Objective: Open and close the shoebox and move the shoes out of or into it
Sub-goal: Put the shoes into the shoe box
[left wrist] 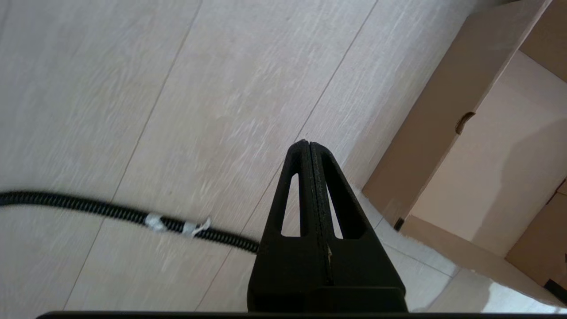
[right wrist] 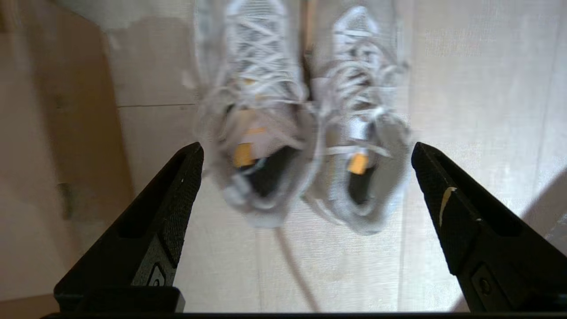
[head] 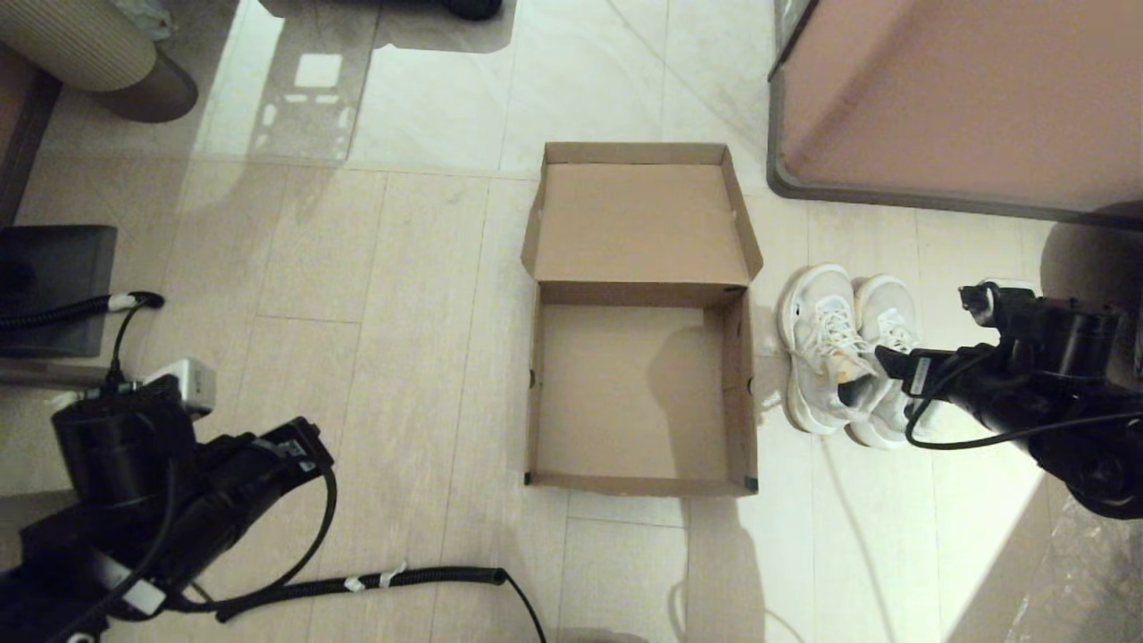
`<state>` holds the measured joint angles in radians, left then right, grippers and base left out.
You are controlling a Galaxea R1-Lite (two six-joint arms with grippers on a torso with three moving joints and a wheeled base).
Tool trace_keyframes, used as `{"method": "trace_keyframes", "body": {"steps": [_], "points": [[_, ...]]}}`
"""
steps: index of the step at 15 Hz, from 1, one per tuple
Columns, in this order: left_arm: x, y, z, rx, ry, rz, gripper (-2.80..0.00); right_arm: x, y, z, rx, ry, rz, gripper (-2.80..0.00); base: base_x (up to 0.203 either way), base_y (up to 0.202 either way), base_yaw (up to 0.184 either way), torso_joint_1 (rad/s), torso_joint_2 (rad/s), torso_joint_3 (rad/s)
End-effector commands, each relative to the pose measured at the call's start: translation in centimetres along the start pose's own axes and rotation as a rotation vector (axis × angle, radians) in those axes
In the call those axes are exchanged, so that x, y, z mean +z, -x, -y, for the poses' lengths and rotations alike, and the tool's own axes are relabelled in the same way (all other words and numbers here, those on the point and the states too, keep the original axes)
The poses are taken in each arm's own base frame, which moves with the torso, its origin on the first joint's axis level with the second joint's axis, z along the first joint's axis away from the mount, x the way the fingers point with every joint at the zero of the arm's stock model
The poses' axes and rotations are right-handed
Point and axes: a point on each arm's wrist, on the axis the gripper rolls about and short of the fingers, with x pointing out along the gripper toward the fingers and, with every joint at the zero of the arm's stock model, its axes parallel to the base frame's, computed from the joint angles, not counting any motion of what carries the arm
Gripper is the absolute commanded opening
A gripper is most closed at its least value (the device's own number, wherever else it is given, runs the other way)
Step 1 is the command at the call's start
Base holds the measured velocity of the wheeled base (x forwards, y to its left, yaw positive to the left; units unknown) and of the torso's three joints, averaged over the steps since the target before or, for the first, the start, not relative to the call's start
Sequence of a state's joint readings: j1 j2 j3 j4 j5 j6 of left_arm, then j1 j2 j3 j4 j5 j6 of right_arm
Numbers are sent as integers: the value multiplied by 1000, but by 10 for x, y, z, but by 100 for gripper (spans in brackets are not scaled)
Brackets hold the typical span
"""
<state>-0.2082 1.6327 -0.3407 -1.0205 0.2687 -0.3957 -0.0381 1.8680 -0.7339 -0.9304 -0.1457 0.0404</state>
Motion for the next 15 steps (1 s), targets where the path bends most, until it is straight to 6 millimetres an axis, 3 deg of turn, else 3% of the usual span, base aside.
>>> {"method": "trace_keyframes", "body": {"steps": [1, 6, 9, 11, 12, 15], "points": [[-7, -12, 7, -11, -13, -28, -280, 0, 11, -35, 79, 23, 10, 0, 0, 0, 0, 0, 0, 0], [-16, -19, 15, -24, -27, -60, -280, -14, 27, -94, 208, 46, -51, 0, 0, 0, 0, 0, 0, 0], [-17, -19, 14, -20, -29, -62, -280, -19, 13, -105, 202, 18, -70, 0, 0, 0, 0, 0, 0, 0], [-19, -24, 15, -20, -33, -68, -280, -20, 1, -102, 152, 4, -65, 0, 0, 0, 0, 0, 0, 0], [-19, -25, 16, -22, -33, -70, -280, -19, -2, -91, 118, -14, -67, -280, 0, 0, 0, 0, 0, 0], [-25, -26, 13, -13, -38, -95, -280, -16, -10, -45, 8, -60, -78, -280, 0, 0, 0, 0, 0, 0]]}}
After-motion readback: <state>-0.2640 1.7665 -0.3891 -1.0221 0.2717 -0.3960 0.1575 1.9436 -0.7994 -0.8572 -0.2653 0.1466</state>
